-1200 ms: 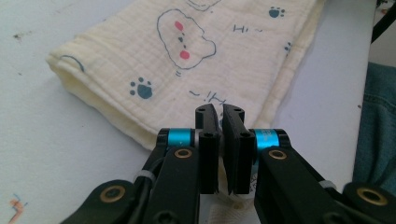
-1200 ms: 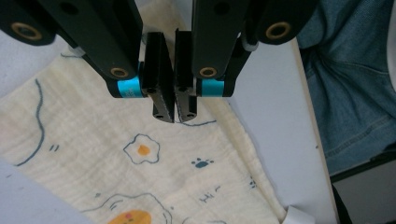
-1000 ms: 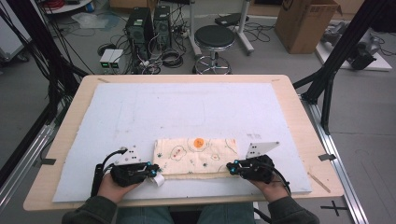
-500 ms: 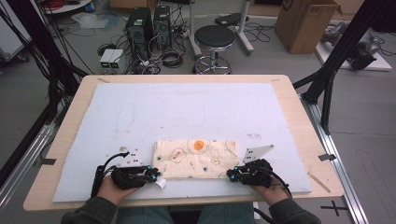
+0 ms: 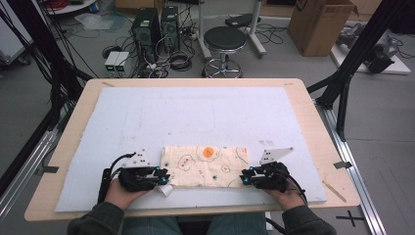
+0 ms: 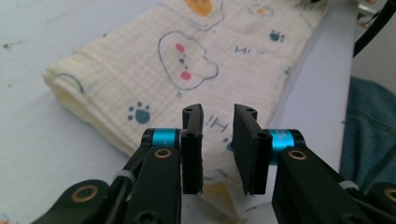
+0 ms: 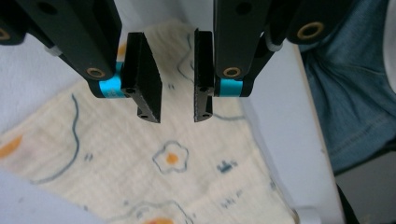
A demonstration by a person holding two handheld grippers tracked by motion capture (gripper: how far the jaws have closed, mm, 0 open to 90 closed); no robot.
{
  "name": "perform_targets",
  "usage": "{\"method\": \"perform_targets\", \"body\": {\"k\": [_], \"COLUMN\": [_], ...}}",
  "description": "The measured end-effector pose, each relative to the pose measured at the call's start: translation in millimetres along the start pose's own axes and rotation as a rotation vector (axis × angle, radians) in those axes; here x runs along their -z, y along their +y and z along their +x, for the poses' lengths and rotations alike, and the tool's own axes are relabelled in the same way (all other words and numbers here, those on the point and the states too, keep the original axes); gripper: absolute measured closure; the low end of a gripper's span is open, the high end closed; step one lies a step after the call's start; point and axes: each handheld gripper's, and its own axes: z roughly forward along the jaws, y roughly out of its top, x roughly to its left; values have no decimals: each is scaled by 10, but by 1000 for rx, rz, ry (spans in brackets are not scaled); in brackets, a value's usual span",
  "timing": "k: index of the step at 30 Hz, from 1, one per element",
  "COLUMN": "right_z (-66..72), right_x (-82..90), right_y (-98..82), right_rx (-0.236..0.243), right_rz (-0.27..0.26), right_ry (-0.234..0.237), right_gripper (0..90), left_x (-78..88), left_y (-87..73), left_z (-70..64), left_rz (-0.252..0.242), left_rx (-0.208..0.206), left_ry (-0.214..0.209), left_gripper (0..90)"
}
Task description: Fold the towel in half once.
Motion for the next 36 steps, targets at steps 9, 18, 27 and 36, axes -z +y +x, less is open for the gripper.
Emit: {"method": "perform_targets", "body": {"k": [9,18,27,36], "right_z": [-15,-2,38,21], "right_x": [-9,-10,0,31], "right_y": [-62,-75,22,72], "right_rx": [4,21,12,-5], "right_rz": [36,37,-48,-99], "right_ry": [-11,-19,-1,-41], "right_gripper": [704,699,614,458], "left_x": [-42,-39,29,86], "left_y": [-70,-84,-60,-10], "left_z": [7,1,25,27], "left_rz": [55,52,2,-33], "left_rx": [-10,-26,-1,10], "left_ry": [17,17,9,23], "left_gripper": [718,708,628,532]}}
